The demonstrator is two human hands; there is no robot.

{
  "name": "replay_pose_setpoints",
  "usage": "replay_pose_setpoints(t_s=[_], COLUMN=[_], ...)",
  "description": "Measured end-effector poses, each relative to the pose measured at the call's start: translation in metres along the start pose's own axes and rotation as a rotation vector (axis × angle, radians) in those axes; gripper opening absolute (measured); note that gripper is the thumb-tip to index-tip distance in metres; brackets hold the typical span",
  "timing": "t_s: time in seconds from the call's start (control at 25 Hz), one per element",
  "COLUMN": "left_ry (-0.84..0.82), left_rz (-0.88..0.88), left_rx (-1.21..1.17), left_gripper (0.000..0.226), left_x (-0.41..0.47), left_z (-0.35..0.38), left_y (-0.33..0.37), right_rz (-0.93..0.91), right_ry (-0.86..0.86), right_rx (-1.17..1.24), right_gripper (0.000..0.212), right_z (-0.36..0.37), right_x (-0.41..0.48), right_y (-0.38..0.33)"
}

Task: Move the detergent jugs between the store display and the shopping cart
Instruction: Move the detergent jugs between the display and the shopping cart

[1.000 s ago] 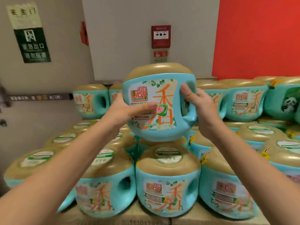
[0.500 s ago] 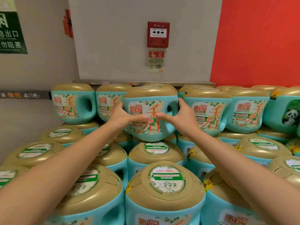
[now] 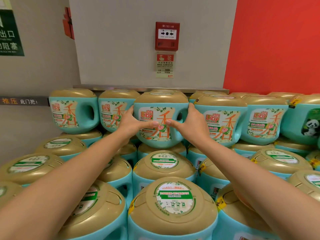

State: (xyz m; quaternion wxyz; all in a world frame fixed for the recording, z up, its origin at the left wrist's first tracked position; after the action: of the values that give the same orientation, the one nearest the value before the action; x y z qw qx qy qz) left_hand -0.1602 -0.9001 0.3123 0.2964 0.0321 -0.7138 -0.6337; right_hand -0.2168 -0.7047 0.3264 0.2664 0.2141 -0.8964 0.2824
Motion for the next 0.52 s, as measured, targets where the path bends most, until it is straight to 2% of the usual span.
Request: replay_pose_setpoints(t_s=[0.16,0.32,0.52], left_ry=[-0.004,0.038,0.074], left_rz=[-0.018,0.013,0.065], left_rx=[-0.031,-0.056,-0.015], left_gripper=[0.089,0.097,0.099], left_x=[0.0031,0.0022,-0.0006], left_z=[0.0003,0.001,0.0059], left_y=[-0.002,-0.0085,-0.0073], right_rz=[0.024,0.012,-0.053], right_ry=[0.057,0.074,0.114], right_rx=[-0.095,0.025,0.042], right_gripper=[0.085,0.087,0.088], right_z=[0.0,0.0058,0.0044], right_x=[0.0006,-0.0003,0.0006], right_y=[-0.0022,-0.0034,-0.0021])
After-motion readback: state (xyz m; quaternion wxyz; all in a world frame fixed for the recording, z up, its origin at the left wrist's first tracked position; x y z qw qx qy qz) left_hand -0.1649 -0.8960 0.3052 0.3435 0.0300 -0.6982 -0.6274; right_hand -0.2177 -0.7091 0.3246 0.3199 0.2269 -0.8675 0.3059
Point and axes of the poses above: each hand's wrist, its own x-axis towards the middle knuckle, its own z-axis out of the palm, y = z × x, the point moved 2 cm from there along x, towards the middle knuckle, and after that the axes turned 13 degrees about -x, right-handed, at the moved point
